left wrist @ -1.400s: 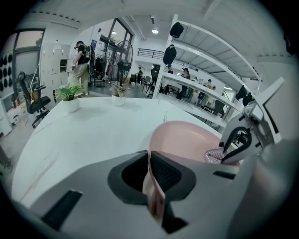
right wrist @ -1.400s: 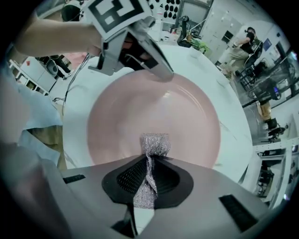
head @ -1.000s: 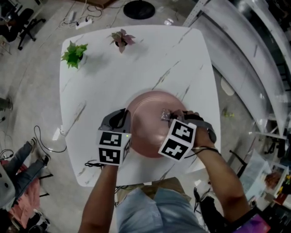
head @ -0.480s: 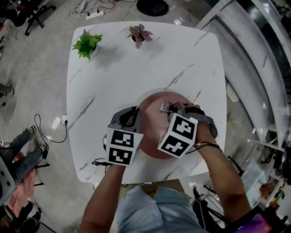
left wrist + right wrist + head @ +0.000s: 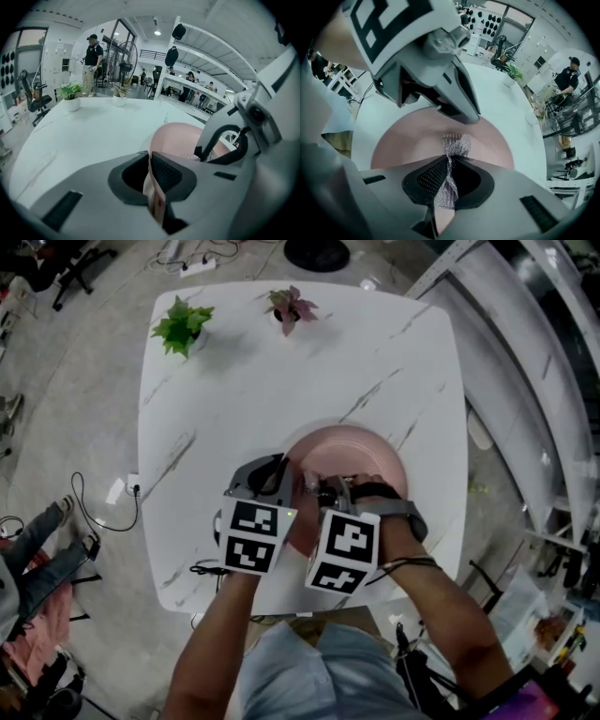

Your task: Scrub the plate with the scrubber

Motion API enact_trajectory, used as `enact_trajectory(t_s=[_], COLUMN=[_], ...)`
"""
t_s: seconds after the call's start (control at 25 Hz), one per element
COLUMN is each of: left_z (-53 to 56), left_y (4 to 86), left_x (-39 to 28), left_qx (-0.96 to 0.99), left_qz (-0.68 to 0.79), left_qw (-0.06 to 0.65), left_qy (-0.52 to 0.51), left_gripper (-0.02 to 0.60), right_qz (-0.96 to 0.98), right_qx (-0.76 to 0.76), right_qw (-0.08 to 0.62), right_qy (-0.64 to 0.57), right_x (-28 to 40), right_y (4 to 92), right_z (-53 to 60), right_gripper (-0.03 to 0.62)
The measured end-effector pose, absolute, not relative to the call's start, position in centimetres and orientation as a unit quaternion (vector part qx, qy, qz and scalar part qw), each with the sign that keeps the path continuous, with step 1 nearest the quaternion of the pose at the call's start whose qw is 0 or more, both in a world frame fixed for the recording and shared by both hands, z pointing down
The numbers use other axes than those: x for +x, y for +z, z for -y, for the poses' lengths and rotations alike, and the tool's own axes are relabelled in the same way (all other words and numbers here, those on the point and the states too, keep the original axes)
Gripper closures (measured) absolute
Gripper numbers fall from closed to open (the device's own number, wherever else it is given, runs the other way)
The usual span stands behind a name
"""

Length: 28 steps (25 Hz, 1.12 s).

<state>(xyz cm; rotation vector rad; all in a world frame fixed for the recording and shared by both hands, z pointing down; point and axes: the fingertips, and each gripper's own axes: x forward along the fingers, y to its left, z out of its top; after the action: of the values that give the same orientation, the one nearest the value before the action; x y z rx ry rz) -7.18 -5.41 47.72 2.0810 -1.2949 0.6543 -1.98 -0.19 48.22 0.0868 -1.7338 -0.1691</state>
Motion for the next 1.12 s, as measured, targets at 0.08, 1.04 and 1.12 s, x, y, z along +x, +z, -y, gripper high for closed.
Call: enact_trajectory(t_s=[0.08, 1.04, 1.12], left_z=[5.5, 5.3, 5.2], left_y=[47.7, 47.6, 47.7], left_x=[-7.1, -6.8, -6.9], left_qx=[0.784, 0.787, 0.787], left_qz=[0.486, 0.477, 0.476], left_qw=[0.295, 0.292, 0.292], left_qy=[0.248, 0.261, 0.262], left_gripper=[0.560, 0.558, 0.558], right_qz=[0.765, 0.733, 0.730], right_qx=[0.030, 0.079, 0.093], right_qw=[0.640, 0.675, 0.676], right_qy=[-0.074, 0.030, 0.034], right_x=[-2.1, 6.7, 7.1], right_y=[48.2, 48.4, 48.4], right_z=[-1.0, -2.2, -1.1], right_gripper=[0.537, 0.537, 0.537])
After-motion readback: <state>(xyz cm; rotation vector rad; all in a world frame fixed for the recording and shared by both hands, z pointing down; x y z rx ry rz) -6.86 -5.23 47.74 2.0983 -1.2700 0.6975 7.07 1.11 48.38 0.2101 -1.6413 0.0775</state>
